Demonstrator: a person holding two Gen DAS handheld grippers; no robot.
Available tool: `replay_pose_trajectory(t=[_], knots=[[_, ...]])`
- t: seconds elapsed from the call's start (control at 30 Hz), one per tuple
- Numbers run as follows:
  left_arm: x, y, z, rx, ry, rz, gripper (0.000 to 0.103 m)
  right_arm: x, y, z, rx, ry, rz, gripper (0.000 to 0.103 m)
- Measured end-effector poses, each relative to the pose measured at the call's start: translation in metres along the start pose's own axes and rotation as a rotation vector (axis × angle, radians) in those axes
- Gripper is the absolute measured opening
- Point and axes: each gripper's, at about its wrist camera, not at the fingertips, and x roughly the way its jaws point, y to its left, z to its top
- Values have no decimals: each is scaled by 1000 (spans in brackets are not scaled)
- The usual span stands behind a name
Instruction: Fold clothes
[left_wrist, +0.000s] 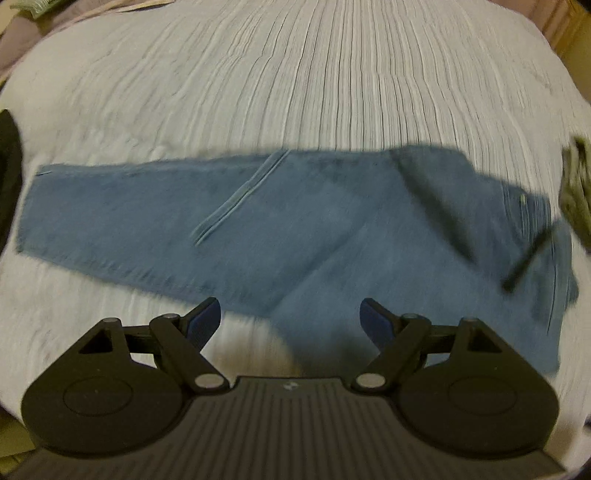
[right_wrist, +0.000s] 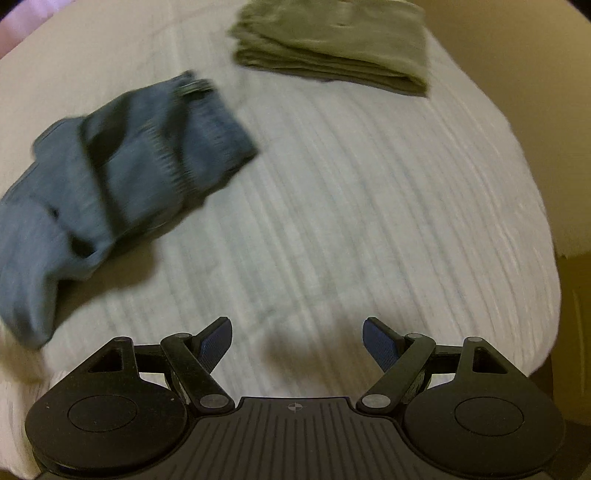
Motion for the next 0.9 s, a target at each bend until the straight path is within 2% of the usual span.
replay_pose_trajectory(t=[0.2, 0.33, 0.43, 0.5, 0.6, 0.67, 0.77, 0.83, 0.9], knots=[[56, -6, 71, -71, 7, 48, 80, 12, -20, 12, 93, 18, -39, 81], [100, -4, 105, -104, 55, 79, 80, 28, -21, 31, 141, 22, -41, 81], [134, -3, 123, -119, 97, 110, 80, 35, -13, 52, 152, -14, -24, 81], [153, -5, 129, -116, 134, 135, 80, 36, -2, 71, 162, -51, 3, 81], [170, -7, 129, -117, 172, 150, 73, 36, 13, 101, 205, -106, 73, 81], [174, -9, 128, -120, 174, 128, 55, 36, 22, 123, 246, -132, 140, 81], [174, -12, 129, -126, 173, 101, 42, 41, 38, 157, 311, -144, 243, 81], [172, -15, 130, -133, 175, 83, 41, 49, 49, 178, 354, -131, 307, 81], [172, -18, 131, -137, 179, 62, 49, 59, 62, 191, 370, -108, 332, 81]])
